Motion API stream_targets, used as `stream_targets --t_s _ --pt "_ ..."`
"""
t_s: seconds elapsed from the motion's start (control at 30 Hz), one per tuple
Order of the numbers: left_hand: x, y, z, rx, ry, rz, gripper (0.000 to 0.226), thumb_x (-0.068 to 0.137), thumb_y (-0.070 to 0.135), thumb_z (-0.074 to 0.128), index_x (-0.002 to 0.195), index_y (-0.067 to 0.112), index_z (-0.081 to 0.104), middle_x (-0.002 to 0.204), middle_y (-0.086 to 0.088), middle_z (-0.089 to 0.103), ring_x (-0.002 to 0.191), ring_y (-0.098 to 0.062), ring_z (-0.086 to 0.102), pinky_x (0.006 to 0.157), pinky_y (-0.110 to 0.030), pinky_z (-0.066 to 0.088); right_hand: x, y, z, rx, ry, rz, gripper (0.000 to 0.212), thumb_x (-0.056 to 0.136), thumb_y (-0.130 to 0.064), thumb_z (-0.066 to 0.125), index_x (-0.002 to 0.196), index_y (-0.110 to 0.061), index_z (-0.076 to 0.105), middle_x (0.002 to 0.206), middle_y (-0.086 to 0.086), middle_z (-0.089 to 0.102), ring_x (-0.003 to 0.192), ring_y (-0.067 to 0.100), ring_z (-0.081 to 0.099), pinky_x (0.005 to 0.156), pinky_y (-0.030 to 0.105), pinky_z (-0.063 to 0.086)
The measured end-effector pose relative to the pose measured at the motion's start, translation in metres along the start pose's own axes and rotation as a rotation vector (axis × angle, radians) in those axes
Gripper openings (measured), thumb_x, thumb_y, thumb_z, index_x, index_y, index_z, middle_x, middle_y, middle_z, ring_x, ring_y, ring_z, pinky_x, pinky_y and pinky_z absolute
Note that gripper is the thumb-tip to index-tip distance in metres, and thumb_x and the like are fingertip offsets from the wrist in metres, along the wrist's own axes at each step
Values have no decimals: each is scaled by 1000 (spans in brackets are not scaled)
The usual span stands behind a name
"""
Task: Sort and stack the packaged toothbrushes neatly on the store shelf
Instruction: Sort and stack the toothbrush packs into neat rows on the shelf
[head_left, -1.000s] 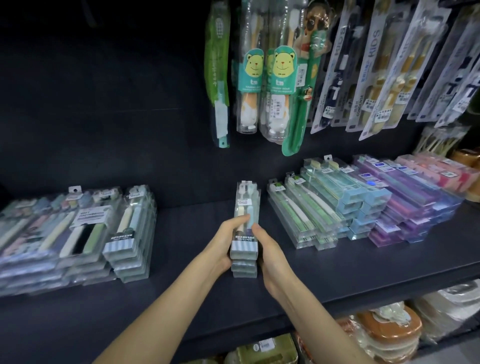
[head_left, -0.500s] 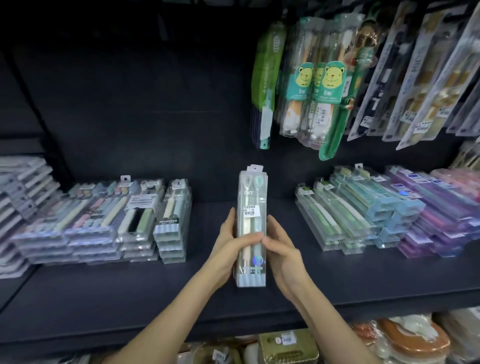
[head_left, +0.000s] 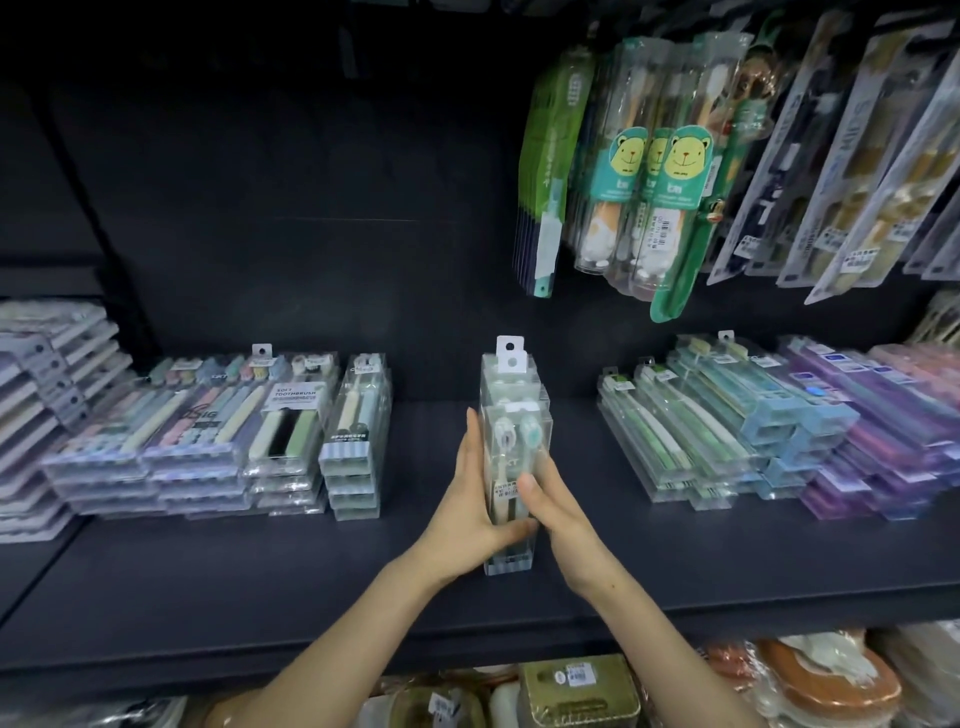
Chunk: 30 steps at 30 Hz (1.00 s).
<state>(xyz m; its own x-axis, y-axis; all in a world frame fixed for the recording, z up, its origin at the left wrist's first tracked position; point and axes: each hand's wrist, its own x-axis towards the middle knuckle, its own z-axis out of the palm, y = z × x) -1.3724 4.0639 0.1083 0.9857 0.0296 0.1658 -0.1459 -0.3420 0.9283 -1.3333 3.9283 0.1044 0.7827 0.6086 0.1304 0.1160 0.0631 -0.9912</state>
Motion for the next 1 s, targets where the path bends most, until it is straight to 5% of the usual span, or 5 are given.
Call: stream_targets --t_s 0.23,0.43,0.7,0.9,1.0 --pt "-3 -5 1 120 -15 87 122 75 61 66 144 30 -30 160 10 1 144 0 13 116 -21 22 -2 -3 1 43 -7 -19 76 88 -59 52 149 -26 22 140 -29 45 131 -8 38 95 3 34" --pt "-5 -15 1 115 22 112 108 80 63 57 151 24 -12 156 25 -9 142 8 -3 108 -2 10 -6 -2 0 73 4 -8 55 88 -62 50 137 -40 35 135 -31 49 128 -10 41 94 4 36" --pt "6 8 -1 -17 113 -41 91 79 49 68 152 27 19 153 12 30 137 0 30 115 -28 28 9 -19 2 192 103 41 49 94 -50 46 135 -24 52 129 -4 63 120 12 58 100 29 49" --pt "29 29 -18 -177 -24 -314 72 83 41 68 146 26 36 128 6 61 113 -12 60 103 -42 45 21 -43 -17 131 95 295 36 102 -39 35 123 -26 62 114 -3 71 107 13 66 92 30 49" --pt "42 35 -20 -162 -96 -452 41 85 44 64 121 24 61 102 3 73 94 -17 69 89 -46 54 29 -46 -23 73 129 410 37 102 -39 35 117 -23 65 106 1 73 100 18 69 88 35 52"
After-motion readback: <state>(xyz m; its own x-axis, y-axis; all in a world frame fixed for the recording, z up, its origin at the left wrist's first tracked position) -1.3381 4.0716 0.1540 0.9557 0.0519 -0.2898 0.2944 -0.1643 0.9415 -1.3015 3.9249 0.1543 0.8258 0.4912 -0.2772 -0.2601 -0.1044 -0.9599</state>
